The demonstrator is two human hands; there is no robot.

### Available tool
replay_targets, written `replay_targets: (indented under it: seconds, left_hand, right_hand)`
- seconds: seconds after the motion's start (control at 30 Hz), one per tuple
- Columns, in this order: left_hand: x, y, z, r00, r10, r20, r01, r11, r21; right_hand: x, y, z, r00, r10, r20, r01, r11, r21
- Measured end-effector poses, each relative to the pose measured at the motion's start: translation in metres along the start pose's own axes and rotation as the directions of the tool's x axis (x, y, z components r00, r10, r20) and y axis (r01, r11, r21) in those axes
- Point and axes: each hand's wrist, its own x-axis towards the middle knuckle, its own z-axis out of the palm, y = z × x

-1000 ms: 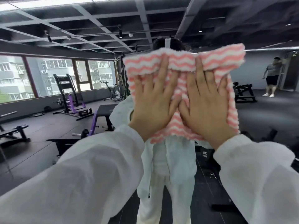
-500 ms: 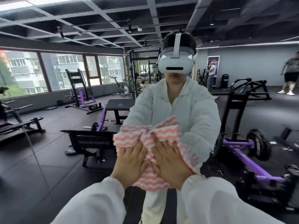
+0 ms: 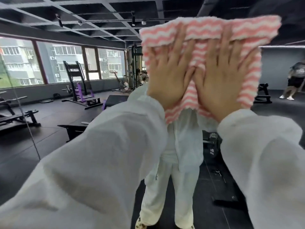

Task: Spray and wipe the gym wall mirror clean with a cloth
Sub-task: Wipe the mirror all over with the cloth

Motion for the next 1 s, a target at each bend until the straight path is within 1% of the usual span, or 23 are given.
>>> replay_targets:
  seconds: [0.07, 0.17, 0.3, 0.33, 0.43, 0.53, 0.63, 0.73, 0.83, 0.93, 0.97, 1.0]
  left_hand:
    - [-0.013, -0.013, 0.003, 0.997, 0.057, -0.058, -0.055, 0.998, 0.035]
    - [-0.037, -0.04, 0.002, 0.993, 0.079, -0.083, -0.075, 0.996, 0.052]
    - [-0.079, -0.088, -0.002, 0.998, 0.054, 0.031, -0.056, 0.996, 0.076]
    - [-0.085, -0.091, -0.002, 0.998, 0.047, 0.047, -0.05, 0.997, 0.061]
    - [-0.123, -0.123, -0.002, 0.994, -0.003, 0.108, -0.003, 0.998, 0.055]
    - [-0.171, -0.161, -0.005, 0.981, -0.081, 0.173, 0.068, 0.994, 0.084]
    - [-0.223, -0.193, -0.009, 0.962, -0.184, 0.203, 0.165, 0.98, 0.11]
    - [-0.27, -0.219, -0.01, 0.91, -0.327, 0.256, 0.303, 0.944, 0.128]
    - [-0.311, -0.24, -0.016, 0.835, -0.45, 0.315, 0.429, 0.893, 0.138]
    - [-0.344, -0.254, -0.019, 0.751, -0.564, 0.343, 0.548, 0.822, 0.152]
    - [-0.355, -0.257, -0.018, 0.714, -0.603, 0.355, 0.596, 0.79, 0.145]
    - [-0.366, -0.256, -0.016, 0.677, -0.638, 0.368, 0.638, 0.757, 0.139]
  right_hand:
    - [-0.011, -0.022, 0.007, 0.999, 0.036, -0.036, -0.035, 0.999, 0.02]
    - [-0.024, -0.058, 0.017, 0.997, 0.008, -0.078, -0.003, 0.998, 0.07]
    - [-0.042, -0.109, 0.034, 0.99, -0.087, -0.113, 0.1, 0.988, 0.12]
    - [-0.046, -0.113, 0.034, 0.986, -0.106, -0.13, 0.121, 0.986, 0.111]
    - [-0.06, -0.151, 0.044, 0.964, -0.217, -0.154, 0.237, 0.963, 0.126]
    - [-0.077, -0.194, 0.053, 0.917, -0.368, -0.156, 0.391, 0.906, 0.16]
    - [-0.093, -0.239, 0.06, 0.85, -0.524, -0.058, 0.527, 0.842, 0.114]
    - [-0.106, -0.279, 0.067, 0.766, -0.643, 0.008, 0.641, 0.765, 0.06]
    - [-0.12, -0.314, 0.074, 0.686, -0.728, 0.002, 0.728, 0.685, 0.024]
    - [-0.134, -0.346, 0.076, 0.596, -0.802, 0.053, 0.802, 0.597, 0.017]
    - [-0.14, -0.355, 0.078, 0.557, -0.829, 0.044, 0.83, 0.557, -0.004]
    - [-0.147, -0.36, 0.082, 0.52, -0.851, 0.075, 0.854, 0.52, -0.021]
